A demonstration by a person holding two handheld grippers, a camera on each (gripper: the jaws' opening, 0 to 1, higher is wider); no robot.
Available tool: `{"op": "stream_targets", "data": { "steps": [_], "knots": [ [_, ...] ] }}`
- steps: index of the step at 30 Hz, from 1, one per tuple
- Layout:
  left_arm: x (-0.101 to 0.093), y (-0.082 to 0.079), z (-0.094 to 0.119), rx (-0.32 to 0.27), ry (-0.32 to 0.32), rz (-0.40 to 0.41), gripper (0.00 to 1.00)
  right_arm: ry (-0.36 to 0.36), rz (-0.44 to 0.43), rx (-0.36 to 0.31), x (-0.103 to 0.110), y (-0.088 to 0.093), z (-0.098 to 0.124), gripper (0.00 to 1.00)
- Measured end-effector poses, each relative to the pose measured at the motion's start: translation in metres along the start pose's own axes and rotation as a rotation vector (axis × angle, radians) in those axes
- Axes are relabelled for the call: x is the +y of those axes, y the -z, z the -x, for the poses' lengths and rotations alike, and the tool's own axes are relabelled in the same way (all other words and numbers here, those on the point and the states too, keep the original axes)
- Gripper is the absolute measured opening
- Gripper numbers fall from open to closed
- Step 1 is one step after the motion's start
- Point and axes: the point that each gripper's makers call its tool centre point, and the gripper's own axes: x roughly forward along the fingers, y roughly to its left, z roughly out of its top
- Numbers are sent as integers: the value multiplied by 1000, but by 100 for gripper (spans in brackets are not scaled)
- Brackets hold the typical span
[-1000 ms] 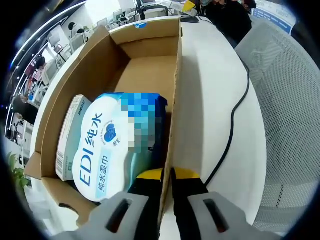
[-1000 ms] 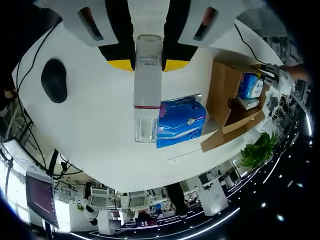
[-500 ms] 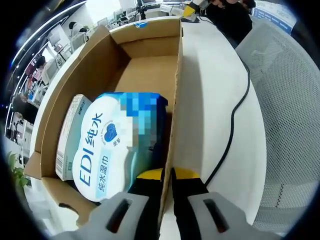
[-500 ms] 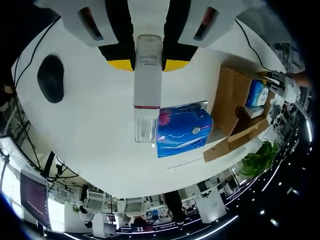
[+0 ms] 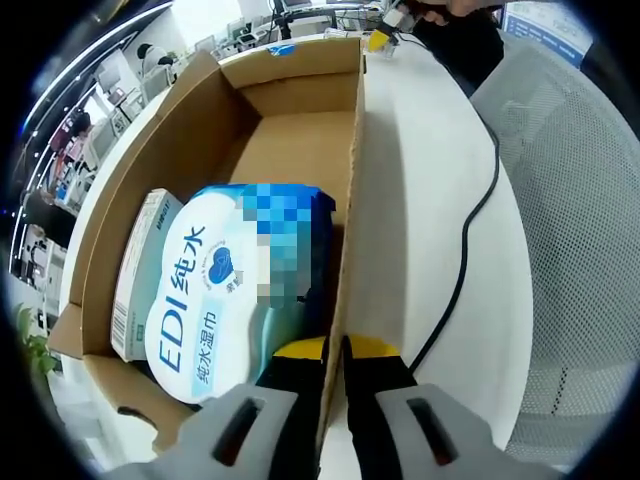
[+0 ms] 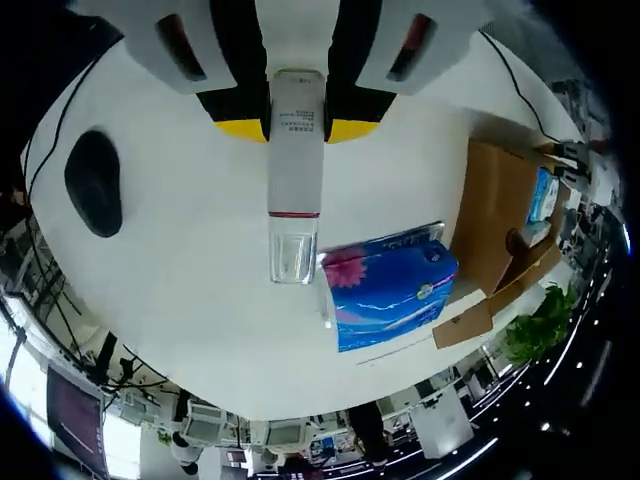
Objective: Operate the shoe box by opening the lid, removing the specified soft item, and placing it in the target area until the item is outside and the box remains undamaged.
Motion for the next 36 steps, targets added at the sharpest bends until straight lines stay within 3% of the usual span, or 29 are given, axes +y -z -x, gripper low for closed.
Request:
{"op": "stream_targets", "data": {
  "steps": [3, 9, 19, 33, 36],
  "knots": [
    [0, 0, 0, 0, 0, 0, 4, -24, -50, 15, 2, 4, -2, 18],
    [0, 0, 0, 0, -1, 1, 4, 2, -40, 31, -9, 4, -5, 18],
    [0, 0, 0, 0, -1, 1, 4, 31, -15, 27, -24, -15, -9, 18],
    [1, 0, 0, 1, 1, 3, 4, 14, 8, 30, -25, -46, -24, 18],
    [1, 0, 0, 1, 1, 4, 4, 18, 49, 49, -27, -47, -29, 18]
  ]
}}
